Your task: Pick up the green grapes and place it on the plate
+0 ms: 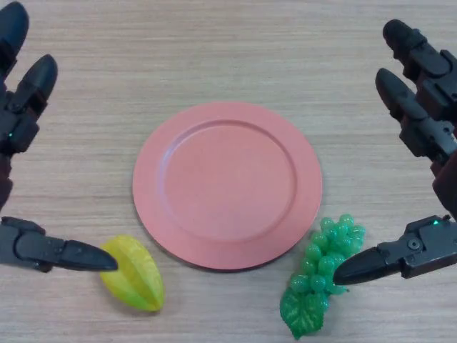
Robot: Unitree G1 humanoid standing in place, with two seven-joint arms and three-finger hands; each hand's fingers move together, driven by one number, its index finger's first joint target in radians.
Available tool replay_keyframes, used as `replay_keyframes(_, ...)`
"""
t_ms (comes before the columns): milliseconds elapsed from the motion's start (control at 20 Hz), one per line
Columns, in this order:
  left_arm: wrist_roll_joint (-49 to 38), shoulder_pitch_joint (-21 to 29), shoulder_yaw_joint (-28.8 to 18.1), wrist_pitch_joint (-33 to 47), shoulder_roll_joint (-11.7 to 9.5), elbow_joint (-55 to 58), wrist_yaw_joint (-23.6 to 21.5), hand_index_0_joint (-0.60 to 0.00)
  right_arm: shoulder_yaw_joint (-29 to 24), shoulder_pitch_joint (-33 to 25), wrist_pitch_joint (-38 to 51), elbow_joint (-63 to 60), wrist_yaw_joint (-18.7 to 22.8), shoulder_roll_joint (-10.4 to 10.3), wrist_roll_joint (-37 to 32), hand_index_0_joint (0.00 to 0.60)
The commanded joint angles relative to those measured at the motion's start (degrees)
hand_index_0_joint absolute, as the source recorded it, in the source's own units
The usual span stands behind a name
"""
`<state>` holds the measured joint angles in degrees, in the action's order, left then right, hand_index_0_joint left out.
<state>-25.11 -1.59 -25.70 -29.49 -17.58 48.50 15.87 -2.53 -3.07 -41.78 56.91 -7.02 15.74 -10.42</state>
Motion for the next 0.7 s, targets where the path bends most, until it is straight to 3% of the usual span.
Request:
replay_keyframes(50, 2.81, 0.86, -1.9, 13.74, -1.5, -1.17, 2.2, 0.0, -2.72, -1.65, 7.89, 1.39, -1.24, -0.23, 2.75, 0.0)
replay_keyframes(350, 6.8, -0.95, 1.02, 21.94, 0.52, -5.83, 3.1, 0.0, -0.07, 1.17, 15.46, -3.21, -4.31, -1.26, 6.48, 0.0)
replay_keyframes(500, 6.54, -0.74, 0.39, 22.64, 0.12, -7.11, 2.8, 0.0, 0.86, 2.66, 18.55, -4.9, -5.65, -1.76, 8.15, 0.0)
replay_keyframes(700, 9.02, -0.03, 0.58, 26.17, -0.49, -11.11, 2.06, 0.0, 2.8, 5.12, 33.8, -15.42, -10.71, -1.13, 16.97, 0.0)
